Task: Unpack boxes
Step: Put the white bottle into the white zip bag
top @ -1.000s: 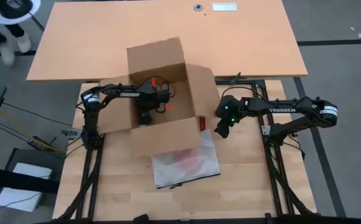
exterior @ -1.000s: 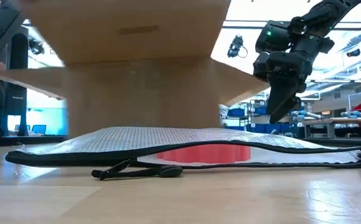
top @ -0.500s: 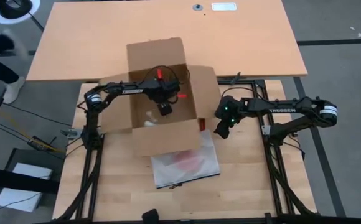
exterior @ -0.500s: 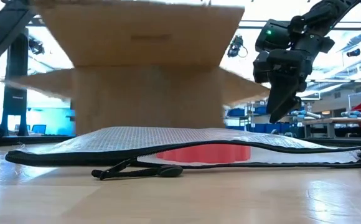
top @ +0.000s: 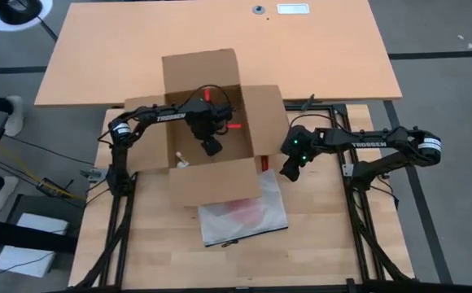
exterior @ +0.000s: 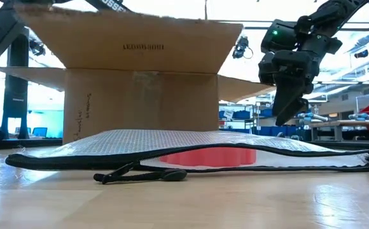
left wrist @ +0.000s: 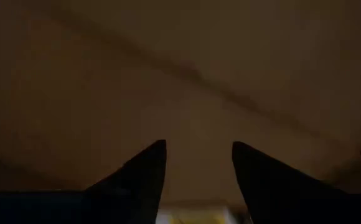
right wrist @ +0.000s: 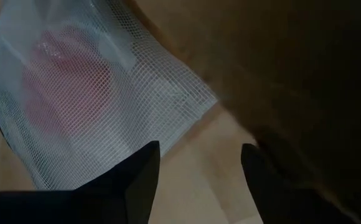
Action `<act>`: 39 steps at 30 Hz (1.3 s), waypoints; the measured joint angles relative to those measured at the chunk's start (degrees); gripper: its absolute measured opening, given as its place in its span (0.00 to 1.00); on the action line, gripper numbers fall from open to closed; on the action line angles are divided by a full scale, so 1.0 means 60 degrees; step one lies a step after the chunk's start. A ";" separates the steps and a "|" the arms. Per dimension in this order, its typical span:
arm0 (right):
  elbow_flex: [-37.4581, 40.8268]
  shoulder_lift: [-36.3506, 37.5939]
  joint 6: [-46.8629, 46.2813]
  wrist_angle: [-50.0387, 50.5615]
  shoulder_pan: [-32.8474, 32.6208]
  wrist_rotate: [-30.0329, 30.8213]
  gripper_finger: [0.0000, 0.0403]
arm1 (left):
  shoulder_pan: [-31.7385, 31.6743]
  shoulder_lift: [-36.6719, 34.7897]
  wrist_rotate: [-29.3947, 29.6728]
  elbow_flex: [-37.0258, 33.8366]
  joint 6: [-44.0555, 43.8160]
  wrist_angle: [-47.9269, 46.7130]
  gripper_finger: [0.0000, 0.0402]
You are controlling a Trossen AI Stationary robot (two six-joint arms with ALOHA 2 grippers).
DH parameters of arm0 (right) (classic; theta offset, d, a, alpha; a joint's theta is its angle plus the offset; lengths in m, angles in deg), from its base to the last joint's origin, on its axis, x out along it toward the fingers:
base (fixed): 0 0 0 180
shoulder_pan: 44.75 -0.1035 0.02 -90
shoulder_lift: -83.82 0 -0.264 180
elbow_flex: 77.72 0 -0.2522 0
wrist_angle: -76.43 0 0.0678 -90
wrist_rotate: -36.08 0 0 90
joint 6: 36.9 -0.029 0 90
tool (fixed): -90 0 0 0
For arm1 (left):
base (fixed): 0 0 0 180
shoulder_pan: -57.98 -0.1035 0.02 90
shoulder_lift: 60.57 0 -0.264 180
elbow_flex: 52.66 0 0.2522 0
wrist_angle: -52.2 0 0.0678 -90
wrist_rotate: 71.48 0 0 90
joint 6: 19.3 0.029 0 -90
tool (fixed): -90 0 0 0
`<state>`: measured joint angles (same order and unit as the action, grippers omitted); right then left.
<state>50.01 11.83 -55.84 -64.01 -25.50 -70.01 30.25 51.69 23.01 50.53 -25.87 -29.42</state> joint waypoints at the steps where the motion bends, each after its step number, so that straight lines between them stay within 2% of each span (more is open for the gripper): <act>1: 0.0000 -0.0003 -0.0074 -0.0003 0.0000 0.0003 0.58 | 0.0007 -0.0014 -0.0241 0.0000 -0.0250 -0.0361 0.49; 3: 0.0000 0.0000 -0.0163 -0.0004 0.0000 0.0004 0.59 | 0.0017 -0.0127 -0.0448 -0.0004 -0.0523 -0.1025 0.49; 5: 0.0000 0.0000 -0.0160 -0.0038 0.0000 0.0007 0.60 | 0.0110 -0.0232 -0.0241 -0.0005 -0.0305 -0.1649 0.49; 9: 0.0000 0.0000 0.0146 -0.0154 0.0000 0.0091 0.61 | 0.0406 -0.0253 0.0801 -0.0356 0.1685 -0.2175 0.49; 12: 0.0000 0.0000 0.0584 -0.0314 0.0000 0.0190 0.62 | 0.0620 -0.0253 0.1016 -0.0760 0.3378 -0.2177 0.49; 18: 0.0000 0.0000 0.0971 -0.0371 0.0000 0.0197 0.63 | 0.1116 -0.0209 0.1277 -0.1523 0.4793 -0.2060 0.49; 22: 0.0007 0.0000 0.1295 -0.0346 0.0000 0.0196 0.62 | 0.1335 -0.0209 0.1232 -0.2045 0.5013 -0.1897 0.49; 25: 0.0007 0.0000 0.1476 -0.0336 0.0000 0.0196 0.62 | 0.1400 -0.0212 0.0837 -0.2478 0.5021 -0.1691 0.49; 30: 0.0007 0.0000 0.1613 -0.0323 0.0000 0.0222 0.63 | 0.1461 -0.0216 0.0494 -0.3417 0.4918 -0.0311 0.49; 35: 0.0007 0.0000 0.1672 -0.0242 0.0004 0.0222 0.62 | 0.1492 -0.0308 0.0722 -0.4126 0.4548 0.0573 0.48; 39: 0.0007 0.0000 0.1672 -0.0217 0.0002 0.0225 0.61 | 0.1526 -0.0311 0.1101 -0.4270 0.4533 0.0724 0.37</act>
<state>50.06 11.83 -45.81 -65.31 -25.49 -68.66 39.41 49.82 29.62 24.91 1.33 -25.08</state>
